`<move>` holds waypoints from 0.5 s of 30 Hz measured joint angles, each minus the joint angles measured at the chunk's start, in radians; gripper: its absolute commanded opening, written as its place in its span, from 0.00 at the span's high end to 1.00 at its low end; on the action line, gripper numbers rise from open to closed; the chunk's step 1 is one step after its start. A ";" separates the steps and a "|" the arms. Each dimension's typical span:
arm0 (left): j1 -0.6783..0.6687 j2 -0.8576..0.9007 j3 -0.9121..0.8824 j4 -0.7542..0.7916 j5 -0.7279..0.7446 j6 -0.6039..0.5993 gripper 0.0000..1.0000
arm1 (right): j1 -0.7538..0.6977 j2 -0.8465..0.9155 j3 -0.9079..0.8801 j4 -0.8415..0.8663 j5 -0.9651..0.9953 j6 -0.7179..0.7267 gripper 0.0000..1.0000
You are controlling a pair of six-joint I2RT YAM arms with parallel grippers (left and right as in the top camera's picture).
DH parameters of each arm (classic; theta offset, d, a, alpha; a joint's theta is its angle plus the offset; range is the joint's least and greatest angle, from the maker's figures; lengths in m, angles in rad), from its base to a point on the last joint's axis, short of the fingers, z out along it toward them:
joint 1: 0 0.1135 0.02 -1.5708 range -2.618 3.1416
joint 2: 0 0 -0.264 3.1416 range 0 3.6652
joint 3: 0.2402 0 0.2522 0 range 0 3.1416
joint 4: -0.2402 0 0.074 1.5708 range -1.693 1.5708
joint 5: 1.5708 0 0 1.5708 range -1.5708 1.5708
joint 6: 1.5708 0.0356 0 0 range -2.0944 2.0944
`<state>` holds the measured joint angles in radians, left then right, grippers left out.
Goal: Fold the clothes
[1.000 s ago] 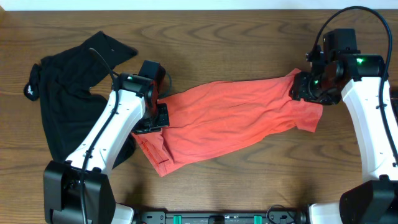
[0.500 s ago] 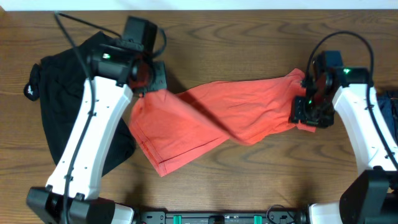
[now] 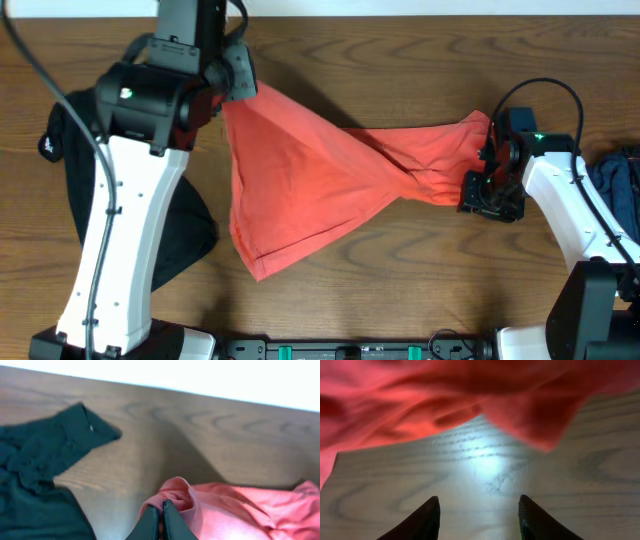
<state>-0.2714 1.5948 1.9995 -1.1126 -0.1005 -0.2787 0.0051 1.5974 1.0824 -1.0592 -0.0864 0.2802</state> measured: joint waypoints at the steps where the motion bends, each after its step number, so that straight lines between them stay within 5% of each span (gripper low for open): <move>1: 0.000 0.000 0.013 0.001 -0.009 0.001 0.94 | -0.002 0.000 0.000 0.006 0.006 0.003 0.50; 15: 0.000 -0.001 0.031 -0.006 -0.055 0.014 0.94 | -0.041 -0.001 -0.149 0.306 -0.026 0.023 0.51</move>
<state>-0.2714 1.5940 2.0304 -1.1187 -0.1558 -0.2642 -0.0357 1.5967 0.9333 -0.7536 -0.1127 0.3035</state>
